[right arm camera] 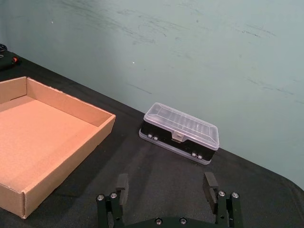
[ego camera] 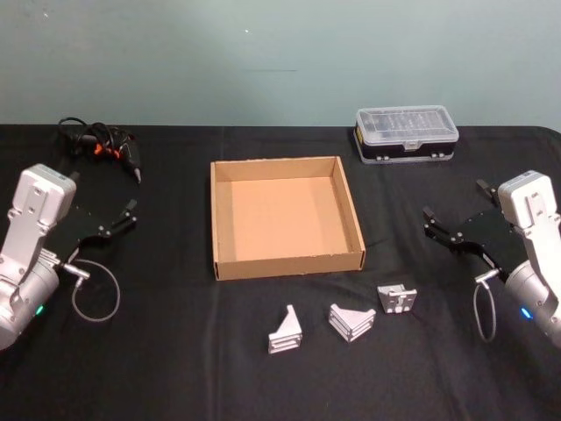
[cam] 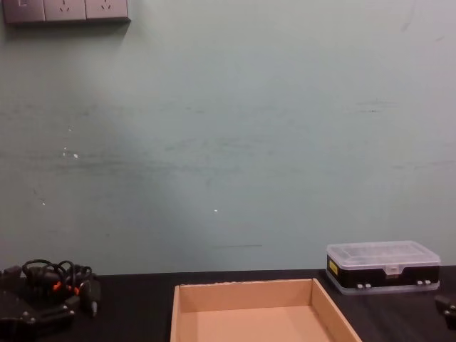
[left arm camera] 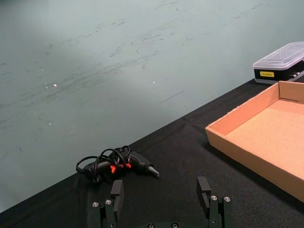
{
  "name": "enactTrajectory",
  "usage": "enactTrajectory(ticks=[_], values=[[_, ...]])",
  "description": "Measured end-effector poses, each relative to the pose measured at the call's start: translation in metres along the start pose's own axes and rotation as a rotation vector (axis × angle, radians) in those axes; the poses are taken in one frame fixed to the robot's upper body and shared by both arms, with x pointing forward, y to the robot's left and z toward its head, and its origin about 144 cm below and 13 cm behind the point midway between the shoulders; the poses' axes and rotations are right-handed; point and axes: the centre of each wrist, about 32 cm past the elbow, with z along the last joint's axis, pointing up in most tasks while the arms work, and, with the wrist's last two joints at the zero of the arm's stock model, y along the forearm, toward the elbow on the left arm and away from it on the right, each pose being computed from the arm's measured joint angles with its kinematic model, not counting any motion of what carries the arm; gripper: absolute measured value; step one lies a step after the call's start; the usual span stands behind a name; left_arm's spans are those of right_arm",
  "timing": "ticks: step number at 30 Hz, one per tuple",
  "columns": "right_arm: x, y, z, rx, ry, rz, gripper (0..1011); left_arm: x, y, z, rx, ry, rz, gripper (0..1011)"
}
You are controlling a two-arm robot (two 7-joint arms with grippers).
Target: Use one hand to pick up the angle iron from the table and place it into the box.
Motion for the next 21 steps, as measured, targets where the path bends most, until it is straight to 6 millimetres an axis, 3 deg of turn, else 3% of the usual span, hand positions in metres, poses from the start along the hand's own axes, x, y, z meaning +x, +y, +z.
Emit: enactTrajectory(ticks=[21], values=[[0.0000,0.0000,0.0000,0.000,0.000,0.000,1000,0.0000,0.0000,0.0000,0.000,0.000,0.000,1011]])
